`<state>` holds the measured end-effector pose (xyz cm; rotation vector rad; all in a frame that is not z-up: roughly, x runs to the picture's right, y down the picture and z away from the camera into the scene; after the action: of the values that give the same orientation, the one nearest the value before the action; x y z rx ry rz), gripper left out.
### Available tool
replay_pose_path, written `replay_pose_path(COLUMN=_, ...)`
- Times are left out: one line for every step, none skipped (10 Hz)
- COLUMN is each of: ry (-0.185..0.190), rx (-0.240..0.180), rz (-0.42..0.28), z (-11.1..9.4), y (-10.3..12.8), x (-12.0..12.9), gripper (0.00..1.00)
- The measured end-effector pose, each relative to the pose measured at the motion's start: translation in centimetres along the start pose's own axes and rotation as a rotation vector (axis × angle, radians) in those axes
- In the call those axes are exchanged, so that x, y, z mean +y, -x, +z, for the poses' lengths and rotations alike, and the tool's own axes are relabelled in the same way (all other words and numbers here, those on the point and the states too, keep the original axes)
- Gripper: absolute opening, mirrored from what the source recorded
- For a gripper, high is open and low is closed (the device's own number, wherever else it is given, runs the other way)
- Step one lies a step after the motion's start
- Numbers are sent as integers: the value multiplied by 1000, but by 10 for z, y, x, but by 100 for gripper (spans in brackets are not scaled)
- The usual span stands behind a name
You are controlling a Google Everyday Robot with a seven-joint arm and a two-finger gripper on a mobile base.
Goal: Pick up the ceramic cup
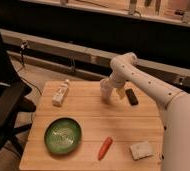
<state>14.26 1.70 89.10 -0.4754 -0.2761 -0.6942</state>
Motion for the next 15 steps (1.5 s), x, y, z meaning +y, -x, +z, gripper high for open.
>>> replay_pose_path(ry=3, rx=-1, rz=-10, z=1, y=2, x=0, gripper=64)
replay_pose_path(ry=5, rx=-3, rz=-24, z=5, y=4, x=1, gripper=56)
replay_pose_path(ry=6, rx=-4, rz=-40, z=11, y=6, x=1, gripper=45)
replay_pose_path(ry=5, rx=-4, rz=-52, z=14, y=8, x=1, gripper=34)
replay_pose_path(ry=3, rx=-4, rz=-61, z=15, y=9, x=0, gripper=24)
replay_pose_path(ry=-3, rx=-1, rz=-64, z=14, y=10, x=-1, gripper=16)
replay_pose_path(ry=-7, rx=0, rz=-57, z=12, y=8, x=-2, gripper=11)
replay_pose_path(ry=-6, rx=3, rz=-39, z=8, y=3, x=-4, gripper=4)
replay_pose_path(ry=-5, rx=2, rz=-42, z=7, y=2, x=-6, gripper=1)
replay_pose_path(ry=-6, rx=3, rz=-56, z=-2, y=3, x=-9, gripper=1)
replay_pose_path(ry=-7, rx=5, rz=-68, z=-8, y=3, x=-9, gripper=1)
replay_pose_path(ry=-8, rx=6, rz=-77, z=-12, y=4, x=-10, gripper=1)
replay_pose_path(ry=-11, rx=7, rz=-81, z=-13, y=5, x=-11, gripper=1)
replay_pose_path(ry=-15, rx=10, rz=-80, z=-14, y=4, x=-13, gripper=1)
replay_pose_path(ry=-17, rx=12, rz=-76, z=-15, y=2, x=-14, gripper=1)
